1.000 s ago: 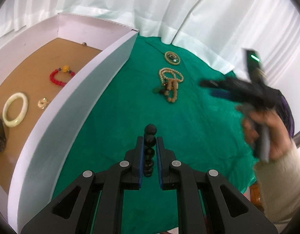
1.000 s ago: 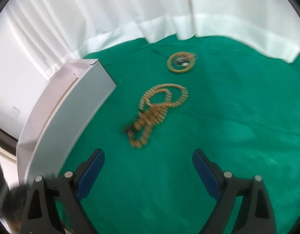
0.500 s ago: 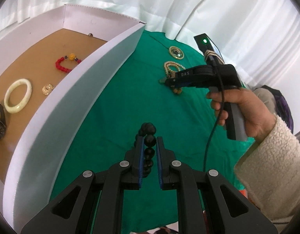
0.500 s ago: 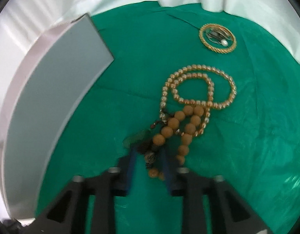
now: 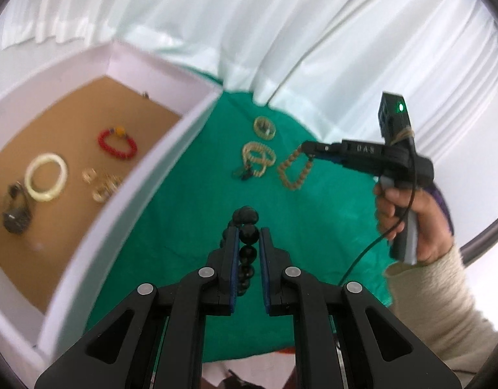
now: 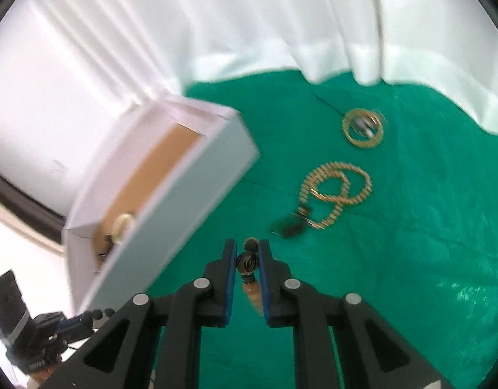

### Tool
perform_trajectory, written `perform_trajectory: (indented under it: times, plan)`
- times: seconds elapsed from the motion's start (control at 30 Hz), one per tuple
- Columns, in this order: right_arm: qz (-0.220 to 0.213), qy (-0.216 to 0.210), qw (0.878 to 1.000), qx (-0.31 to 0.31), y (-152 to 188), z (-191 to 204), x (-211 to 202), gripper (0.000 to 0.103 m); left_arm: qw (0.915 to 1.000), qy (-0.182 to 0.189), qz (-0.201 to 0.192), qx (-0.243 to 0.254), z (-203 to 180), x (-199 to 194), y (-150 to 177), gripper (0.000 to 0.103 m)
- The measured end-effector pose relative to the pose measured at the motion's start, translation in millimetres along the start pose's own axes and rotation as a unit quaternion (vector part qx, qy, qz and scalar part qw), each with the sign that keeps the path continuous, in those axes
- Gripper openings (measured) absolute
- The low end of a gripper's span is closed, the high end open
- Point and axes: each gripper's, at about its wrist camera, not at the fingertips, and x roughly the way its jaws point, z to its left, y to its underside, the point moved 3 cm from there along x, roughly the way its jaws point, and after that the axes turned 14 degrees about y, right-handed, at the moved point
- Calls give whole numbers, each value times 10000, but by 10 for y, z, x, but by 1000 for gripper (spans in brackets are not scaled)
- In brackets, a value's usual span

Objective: Organize jewelry
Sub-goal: 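Release the black bracelet into the box while the right tool drops the wooden beads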

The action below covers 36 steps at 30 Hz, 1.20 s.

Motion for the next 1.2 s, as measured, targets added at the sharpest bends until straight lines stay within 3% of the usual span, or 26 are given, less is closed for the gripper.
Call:
perform_trajectory:
  times: [0.2,0.43,0.6,0.8,1.1,1.17,1.2]
  plan:
    - [-630,-649,9952,-376,-284,651,-474,13,9980,-148,-613,99,-101,-747,-354,10]
    - [-754,-1284,9848,-898,-592,1651,-419,13,9890,-1051,-1039,35,282,-1186,-627,10]
    - [-403,-1559,9815,-1035,-584,2180,-1,13,9843,-1543,-790,-331,793,-1078,-510,10]
    - [72,-1564,9801,-1217,-372,2524,564,14,9774,-1942,-465,-695,1293,-829,-311,10]
    - [420,-1286,9812,-1380,-90,2659,1052,16,9667,-2470,-129,-652,1524,-621,-72,12]
    - [359,-1174,9832,-1354,-75,2611,1036,33,9630,-2622,-51,-612,1549,-578,-39,19]
    - [345,-1146,9841,-1308,-74,2575,1018,50,9616,-2677,-33,-605,1545,-571,-25,36]
